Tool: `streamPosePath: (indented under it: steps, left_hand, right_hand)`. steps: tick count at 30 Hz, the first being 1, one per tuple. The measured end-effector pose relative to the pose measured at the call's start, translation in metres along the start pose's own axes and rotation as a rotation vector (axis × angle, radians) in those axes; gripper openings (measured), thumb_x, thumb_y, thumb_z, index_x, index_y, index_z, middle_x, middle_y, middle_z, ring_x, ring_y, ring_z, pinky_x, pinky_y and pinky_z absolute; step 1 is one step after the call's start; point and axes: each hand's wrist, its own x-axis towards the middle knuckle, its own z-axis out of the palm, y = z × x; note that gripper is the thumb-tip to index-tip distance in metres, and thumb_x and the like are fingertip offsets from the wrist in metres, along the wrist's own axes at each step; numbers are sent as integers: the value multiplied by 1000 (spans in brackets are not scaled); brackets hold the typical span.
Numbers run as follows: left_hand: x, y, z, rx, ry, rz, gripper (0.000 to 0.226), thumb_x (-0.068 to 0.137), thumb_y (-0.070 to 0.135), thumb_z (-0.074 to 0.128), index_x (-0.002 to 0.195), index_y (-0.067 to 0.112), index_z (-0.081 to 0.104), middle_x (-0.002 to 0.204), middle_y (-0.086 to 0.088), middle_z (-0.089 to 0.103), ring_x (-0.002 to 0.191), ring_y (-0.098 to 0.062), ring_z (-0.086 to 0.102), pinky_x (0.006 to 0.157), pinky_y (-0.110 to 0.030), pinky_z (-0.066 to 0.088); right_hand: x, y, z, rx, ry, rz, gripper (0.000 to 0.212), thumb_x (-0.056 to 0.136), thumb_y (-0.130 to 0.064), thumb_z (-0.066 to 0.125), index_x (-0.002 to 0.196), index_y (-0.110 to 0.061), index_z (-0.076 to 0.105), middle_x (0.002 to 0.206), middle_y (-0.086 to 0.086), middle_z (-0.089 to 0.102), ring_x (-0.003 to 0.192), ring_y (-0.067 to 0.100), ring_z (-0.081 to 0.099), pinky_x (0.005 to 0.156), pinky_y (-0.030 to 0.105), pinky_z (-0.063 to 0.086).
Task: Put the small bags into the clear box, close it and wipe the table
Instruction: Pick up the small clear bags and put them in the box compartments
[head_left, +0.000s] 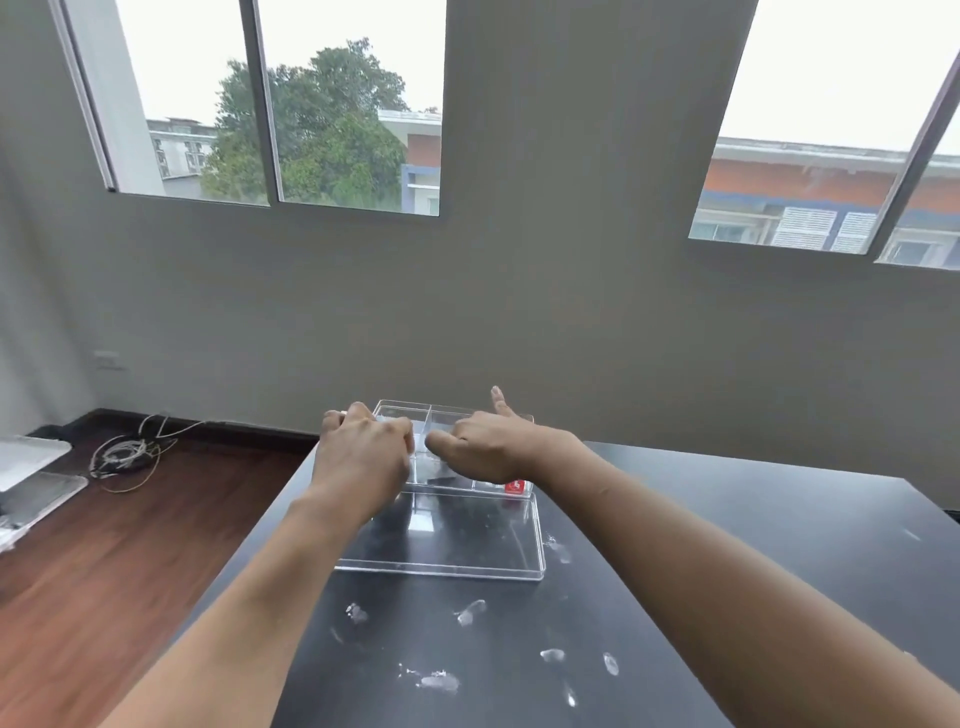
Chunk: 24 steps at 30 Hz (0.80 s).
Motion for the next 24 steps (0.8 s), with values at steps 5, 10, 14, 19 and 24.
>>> streamPosePath:
  steps: [5, 10, 14, 19, 24]
  left_hand:
    - [1, 2, -22, 112, -144, 60, 35, 90, 15, 39, 104, 34, 65, 99, 6, 65, 115, -18, 46, 98, -44, 25]
    - [6, -1, -49, 150, -238, 127, 47, 92, 14, 41, 126, 39, 61, 123, 7, 65, 123, -18, 42, 98, -45, 20]
    - [-1, 5, -65, 167, -68, 198, 47, 90, 10, 37, 121, 35, 61, 122, 5, 67, 115, -22, 47, 89, -45, 18]
    - [-24, 36, -79, 98, 8, 318, 49, 96, 13, 34, 132, 37, 57, 126, 7, 64, 119, -21, 48, 96, -46, 21]
    - [-55, 91, -80, 12, -13, 475, 41, 101, 47, 36, 133, 33, 57, 125, 5, 61, 120, -20, 50, 102, -44, 26]
  right_hand:
    - [-3, -11, -3, -144, 52, -30, 49, 107, -27, 18, 66, -10, 40, 67, 4, 49, 95, 32, 52, 122, 63, -15]
    - [-10, 4, 0, -157, 176, -88, 37, 106, -16, 19, 98, -12, 55, 110, 18, 73, 144, 41, 41, 121, 65, -15]
    - [-43, 19, -20, -305, 263, -144, 65, 96, -31, -4, 97, -12, 58, 107, 15, 75, 156, 37, 21, 122, 62, -16]
    - [-101, 56, -34, -255, 279, -75, 59, 108, -26, 12, 108, -15, 70, 112, 9, 75, 155, 24, 28, 125, 54, -17]
    - [-180, 91, -25, -112, 306, 25, 59, 109, -38, 22, 104, -19, 79, 95, -10, 75, 116, 13, 61, 129, 39, 1]
